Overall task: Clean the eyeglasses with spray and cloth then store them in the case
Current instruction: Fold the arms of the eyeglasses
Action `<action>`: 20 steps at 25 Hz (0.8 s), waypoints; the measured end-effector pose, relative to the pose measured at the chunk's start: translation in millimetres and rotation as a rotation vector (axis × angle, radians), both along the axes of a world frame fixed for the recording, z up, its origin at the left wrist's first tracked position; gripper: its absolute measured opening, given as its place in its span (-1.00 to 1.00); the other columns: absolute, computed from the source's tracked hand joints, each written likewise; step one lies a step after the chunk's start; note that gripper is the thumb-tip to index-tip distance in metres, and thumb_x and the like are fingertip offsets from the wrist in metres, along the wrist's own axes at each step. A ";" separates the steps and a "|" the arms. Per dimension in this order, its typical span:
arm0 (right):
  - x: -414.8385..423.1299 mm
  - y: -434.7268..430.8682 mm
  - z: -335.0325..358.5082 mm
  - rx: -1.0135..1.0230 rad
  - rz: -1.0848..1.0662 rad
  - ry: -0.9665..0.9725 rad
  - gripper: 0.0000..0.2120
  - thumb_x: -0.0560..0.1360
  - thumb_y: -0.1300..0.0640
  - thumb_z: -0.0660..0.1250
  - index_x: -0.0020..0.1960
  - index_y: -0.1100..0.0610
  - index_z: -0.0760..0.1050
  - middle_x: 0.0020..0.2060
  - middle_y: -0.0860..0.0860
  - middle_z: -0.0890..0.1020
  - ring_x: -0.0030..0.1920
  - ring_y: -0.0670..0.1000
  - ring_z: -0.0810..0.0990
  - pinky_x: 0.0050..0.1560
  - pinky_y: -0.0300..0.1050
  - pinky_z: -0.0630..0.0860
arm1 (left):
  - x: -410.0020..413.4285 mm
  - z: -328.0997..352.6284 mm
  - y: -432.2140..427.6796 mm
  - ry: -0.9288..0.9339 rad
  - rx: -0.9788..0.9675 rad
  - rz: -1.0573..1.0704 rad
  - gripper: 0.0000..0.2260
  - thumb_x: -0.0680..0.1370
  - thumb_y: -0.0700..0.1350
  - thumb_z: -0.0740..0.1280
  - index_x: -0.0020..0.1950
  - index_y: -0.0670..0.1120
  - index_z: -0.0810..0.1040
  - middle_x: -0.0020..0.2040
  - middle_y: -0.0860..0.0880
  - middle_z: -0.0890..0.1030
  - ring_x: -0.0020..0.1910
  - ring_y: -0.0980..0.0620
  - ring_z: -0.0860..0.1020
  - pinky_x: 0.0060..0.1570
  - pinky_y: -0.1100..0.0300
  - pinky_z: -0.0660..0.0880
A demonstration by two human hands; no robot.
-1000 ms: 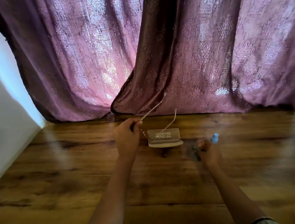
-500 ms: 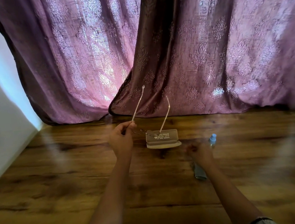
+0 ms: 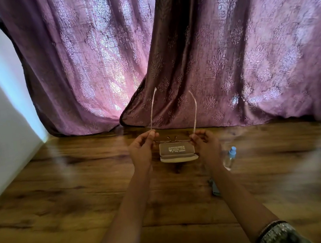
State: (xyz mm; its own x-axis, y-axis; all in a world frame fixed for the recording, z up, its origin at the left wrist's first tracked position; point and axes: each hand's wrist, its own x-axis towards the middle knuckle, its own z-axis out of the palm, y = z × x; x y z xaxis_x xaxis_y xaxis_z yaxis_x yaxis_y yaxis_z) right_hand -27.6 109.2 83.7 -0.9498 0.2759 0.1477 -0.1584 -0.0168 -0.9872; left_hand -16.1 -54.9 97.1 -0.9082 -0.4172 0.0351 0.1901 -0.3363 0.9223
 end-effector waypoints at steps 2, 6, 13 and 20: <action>2.7 1.9 4.5 0.016 -0.031 0.039 -0.87 0.47 0.38 0.29 -0.11 0.17 0.47 -0.28 0.06 0.60 -0.39 -0.25 0.60 -0.35 -0.41 0.52 | -0.8 1.9 0.5 -0.028 0.012 -0.008 -0.90 0.49 -0.27 0.34 -0.02 -0.23 0.58 -0.40 0.07 0.64 -0.47 0.27 0.50 -0.45 0.47 0.41; 4.1 9.8 6.9 0.085 -0.052 0.078 -0.88 0.46 0.40 0.30 -0.07 0.22 0.52 -0.30 0.02 0.61 -0.39 -0.27 0.60 -0.37 -0.44 0.49 | -4.6 -1.8 -0.2 -0.076 -0.032 -0.030 -0.86 0.47 -0.25 0.37 0.01 -0.24 0.59 -0.24 -0.01 0.58 -0.42 0.26 0.52 -0.39 0.45 0.48; 5.0 13.2 10.6 0.203 -0.071 0.052 -0.84 0.46 0.37 0.31 -0.02 0.23 0.60 -0.25 0.01 0.63 -0.39 -0.35 0.57 -0.38 -0.51 0.44 | -8.9 -7.5 2.5 -0.003 -0.214 0.060 -0.82 0.46 -0.28 0.38 -0.10 0.02 0.59 -0.29 0.03 0.56 -0.28 0.11 0.52 -0.22 0.22 0.50; 6.8 14.2 12.1 0.358 -0.102 0.075 -0.85 0.45 0.35 0.32 -0.07 0.19 0.62 -0.25 0.00 0.64 -0.33 -0.22 0.60 -0.34 -0.50 0.47 | -8.4 -5.2 2.5 0.100 -0.411 0.067 -0.75 0.46 -0.31 0.35 0.07 -0.06 0.58 -0.29 0.00 0.54 -0.30 0.24 0.51 -0.26 0.48 0.45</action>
State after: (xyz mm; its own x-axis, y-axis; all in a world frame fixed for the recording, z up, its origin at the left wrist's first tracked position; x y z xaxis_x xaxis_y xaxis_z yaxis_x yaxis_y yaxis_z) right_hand -20.9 123.4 95.8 -0.9029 0.2868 0.3201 -0.2138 0.3463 -0.9134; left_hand -24.5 -52.4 91.9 -0.8631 -0.4084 0.2970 0.2940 0.0717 0.9531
